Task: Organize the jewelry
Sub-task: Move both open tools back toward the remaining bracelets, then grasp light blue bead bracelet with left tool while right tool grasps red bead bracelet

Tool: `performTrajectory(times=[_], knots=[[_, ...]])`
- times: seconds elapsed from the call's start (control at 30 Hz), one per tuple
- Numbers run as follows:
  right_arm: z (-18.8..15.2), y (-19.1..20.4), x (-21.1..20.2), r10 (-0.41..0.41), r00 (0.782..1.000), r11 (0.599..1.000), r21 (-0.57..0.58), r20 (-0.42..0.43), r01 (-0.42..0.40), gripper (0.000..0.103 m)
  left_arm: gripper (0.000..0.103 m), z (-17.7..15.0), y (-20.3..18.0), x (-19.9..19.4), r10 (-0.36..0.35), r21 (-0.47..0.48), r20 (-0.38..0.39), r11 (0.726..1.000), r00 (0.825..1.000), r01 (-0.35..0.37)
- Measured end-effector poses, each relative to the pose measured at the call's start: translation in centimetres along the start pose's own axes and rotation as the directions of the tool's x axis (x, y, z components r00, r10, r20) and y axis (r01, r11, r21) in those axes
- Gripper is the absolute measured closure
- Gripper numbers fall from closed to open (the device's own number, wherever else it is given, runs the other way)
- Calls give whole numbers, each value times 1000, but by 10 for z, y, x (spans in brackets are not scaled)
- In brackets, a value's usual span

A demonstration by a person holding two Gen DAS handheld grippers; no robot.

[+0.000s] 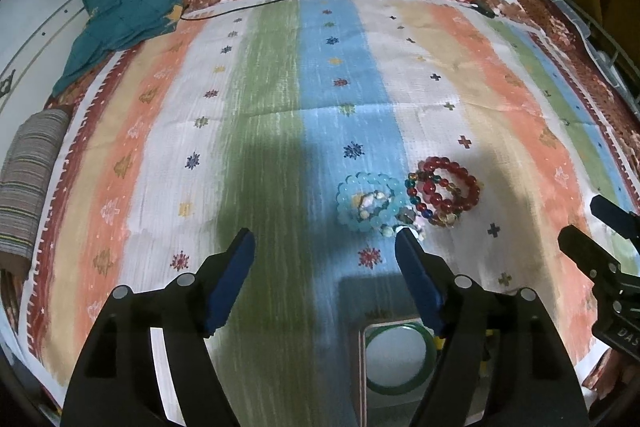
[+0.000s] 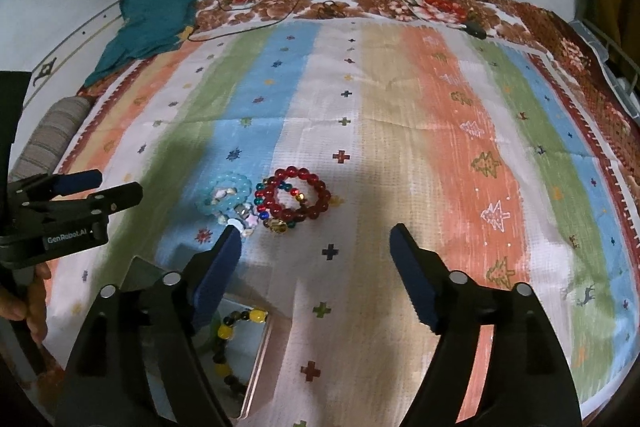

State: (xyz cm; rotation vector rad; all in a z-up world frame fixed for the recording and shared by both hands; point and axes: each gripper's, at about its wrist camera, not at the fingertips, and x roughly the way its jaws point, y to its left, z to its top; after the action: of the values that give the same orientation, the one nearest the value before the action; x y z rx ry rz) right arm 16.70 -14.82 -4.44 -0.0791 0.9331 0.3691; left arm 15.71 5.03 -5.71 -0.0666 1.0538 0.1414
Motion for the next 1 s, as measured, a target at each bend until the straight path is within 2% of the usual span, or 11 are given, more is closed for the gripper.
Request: performTrajectory(times=[0.23, 1.0], knots=[[10, -9, 14, -4, 1000, 1000, 25, -10, 5, 24, 28, 8, -2, 10, 2, 11, -6, 1000, 1000, -2], [23, -12, 67, -57, 993, 998, -17, -102, 55, 24, 28, 28, -3, 57, -10, 26, -76, 1000, 997, 12]])
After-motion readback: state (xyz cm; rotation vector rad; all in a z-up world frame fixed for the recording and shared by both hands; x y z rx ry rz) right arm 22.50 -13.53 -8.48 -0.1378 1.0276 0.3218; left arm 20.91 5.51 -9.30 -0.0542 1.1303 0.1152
